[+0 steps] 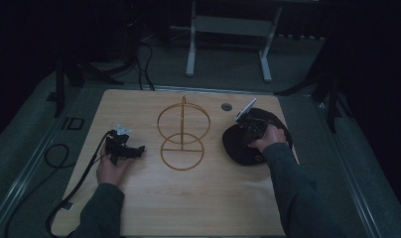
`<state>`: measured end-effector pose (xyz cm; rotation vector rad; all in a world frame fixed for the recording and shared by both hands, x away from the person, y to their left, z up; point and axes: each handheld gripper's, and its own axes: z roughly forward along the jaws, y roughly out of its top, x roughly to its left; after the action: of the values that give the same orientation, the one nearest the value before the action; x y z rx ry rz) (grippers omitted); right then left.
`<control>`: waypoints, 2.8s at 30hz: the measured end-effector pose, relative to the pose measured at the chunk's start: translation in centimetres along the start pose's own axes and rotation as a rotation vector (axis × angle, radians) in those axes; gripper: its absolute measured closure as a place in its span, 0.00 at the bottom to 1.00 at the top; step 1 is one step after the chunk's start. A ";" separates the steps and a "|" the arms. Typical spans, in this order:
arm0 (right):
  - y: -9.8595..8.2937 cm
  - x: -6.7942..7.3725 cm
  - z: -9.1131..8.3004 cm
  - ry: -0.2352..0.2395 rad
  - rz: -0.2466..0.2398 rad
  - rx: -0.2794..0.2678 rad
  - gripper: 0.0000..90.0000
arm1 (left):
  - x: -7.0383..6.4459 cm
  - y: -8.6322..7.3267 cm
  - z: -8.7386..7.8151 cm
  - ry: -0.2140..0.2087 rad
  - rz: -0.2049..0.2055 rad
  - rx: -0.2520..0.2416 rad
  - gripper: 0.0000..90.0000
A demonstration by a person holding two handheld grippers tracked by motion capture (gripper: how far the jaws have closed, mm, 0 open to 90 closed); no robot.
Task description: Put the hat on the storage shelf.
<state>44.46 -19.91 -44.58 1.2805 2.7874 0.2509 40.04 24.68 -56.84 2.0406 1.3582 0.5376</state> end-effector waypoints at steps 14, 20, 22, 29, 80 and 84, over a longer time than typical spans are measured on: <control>0.1 0.1 -2.3 -0.007 -0.044 -0.017 0.89 | 0.0 0.0 0.0 0.000 -0.001 -0.001 0.04; 0.1 0.0 -2.4 -0.001 -0.044 -0.011 0.89 | 0.0 0.0 0.0 0.000 -0.002 -0.002 0.04; 0.1 0.0 -2.6 -0.001 -0.045 -0.010 0.89 | 0.0 0.0 0.0 0.000 -0.002 -0.002 0.04; 0.1 0.2 -4.0 0.002 -0.065 -0.035 0.89 | 0.0 0.0 0.0 0.001 -0.003 -0.003 0.04; 1.7 2.1 -12.4 0.002 -0.173 -0.131 0.89 | 0.0 0.0 0.0 0.000 -0.004 -0.002 0.04; 2.0 2.3 -13.0 0.001 -0.181 -0.134 0.89 | 0.0 0.0 0.0 0.000 -0.004 -0.002 0.04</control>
<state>42.78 -18.46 -31.43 0.9923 2.8089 0.4181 40.04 24.65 -56.84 2.0363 1.3608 0.5363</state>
